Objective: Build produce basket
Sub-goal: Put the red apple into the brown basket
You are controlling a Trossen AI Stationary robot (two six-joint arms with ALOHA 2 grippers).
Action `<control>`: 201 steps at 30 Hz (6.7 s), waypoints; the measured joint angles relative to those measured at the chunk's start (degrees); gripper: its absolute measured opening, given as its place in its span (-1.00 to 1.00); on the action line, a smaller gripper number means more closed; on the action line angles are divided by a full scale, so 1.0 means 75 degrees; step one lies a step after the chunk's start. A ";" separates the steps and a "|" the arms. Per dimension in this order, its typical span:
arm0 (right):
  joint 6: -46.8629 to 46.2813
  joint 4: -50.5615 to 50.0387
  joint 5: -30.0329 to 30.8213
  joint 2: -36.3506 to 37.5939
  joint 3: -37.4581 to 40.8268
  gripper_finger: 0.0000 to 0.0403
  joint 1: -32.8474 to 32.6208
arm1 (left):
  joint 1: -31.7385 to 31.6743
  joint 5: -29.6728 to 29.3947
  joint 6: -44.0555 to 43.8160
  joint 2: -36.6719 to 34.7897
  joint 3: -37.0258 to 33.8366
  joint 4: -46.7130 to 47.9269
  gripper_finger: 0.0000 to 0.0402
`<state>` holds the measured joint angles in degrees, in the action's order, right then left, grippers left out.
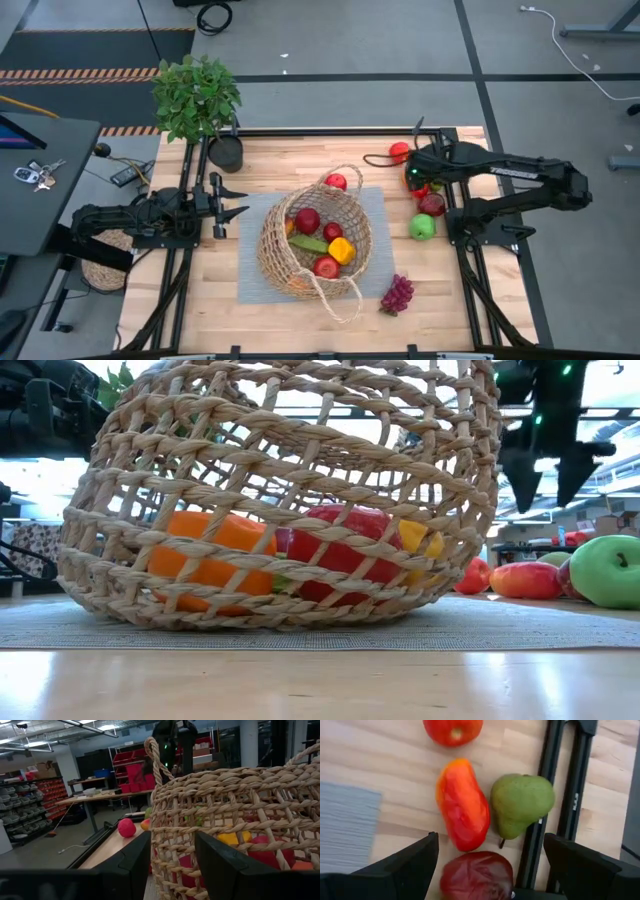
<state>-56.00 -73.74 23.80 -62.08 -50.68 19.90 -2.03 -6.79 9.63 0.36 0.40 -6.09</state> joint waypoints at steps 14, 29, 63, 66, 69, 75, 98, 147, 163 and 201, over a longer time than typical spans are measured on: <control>0.2374 0.2321 -0.1517 -0.1703 0.0154 0.72 0.1590 | -0.0002 0.0000 0.0003 0.0000 0.0000 0.0000 -0.20; 0.4672 0.3430 -0.0824 -0.2409 -0.0689 0.72 0.2488 | 0.0000 0.0002 0.0000 -0.0001 0.0000 0.0000 -0.20; 0.5743 0.6293 -0.1301 -0.4165 -0.0076 0.75 0.3608 | -0.0001 0.0000 0.0000 -0.0003 -0.0002 0.0000 -0.20; 0.5744 0.6256 -0.1320 -0.4115 -0.0065 0.73 0.3608 | -0.0002 0.0000 0.0000 0.0000 -0.0002 0.0000 -0.20; 0.5865 0.5813 -0.1579 -0.3842 -0.0103 0.72 0.3589 | -0.0002 0.0000 0.0000 0.0000 0.0000 0.0000 -0.20; 0.5818 0.5694 -0.2152 -0.2088 -0.0453 0.71 0.3127 | 0.0000 0.0000 0.0000 0.0000 -0.0001 0.0000 -0.20; 0.7292 1.0389 -0.3191 0.0707 -0.0454 0.73 -0.2361 | -0.0001 0.0001 0.0003 -0.0001 -0.0001 0.0000 -0.20; 1.6982 1.3376 -0.0757 -0.2930 -0.0460 0.79 -0.4024 | 0.0001 0.0003 0.0000 0.0000 -0.0003 0.0003 -0.20; 1.0040 1.2903 -0.0879 -0.2921 -0.0460 0.80 -0.3630 | -0.0002 0.0000 0.0000 0.0000 -0.0001 0.0000 -0.20; 0.4594 1.1327 -0.1991 -0.3060 -0.0460 0.80 -0.3646 | -0.0001 0.0000 0.0002 0.0000 -0.0002 0.0001 -0.20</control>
<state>-21.55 11.21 8.87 -85.03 -54.13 -7.45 -2.04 -6.79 9.64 0.36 0.39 -6.08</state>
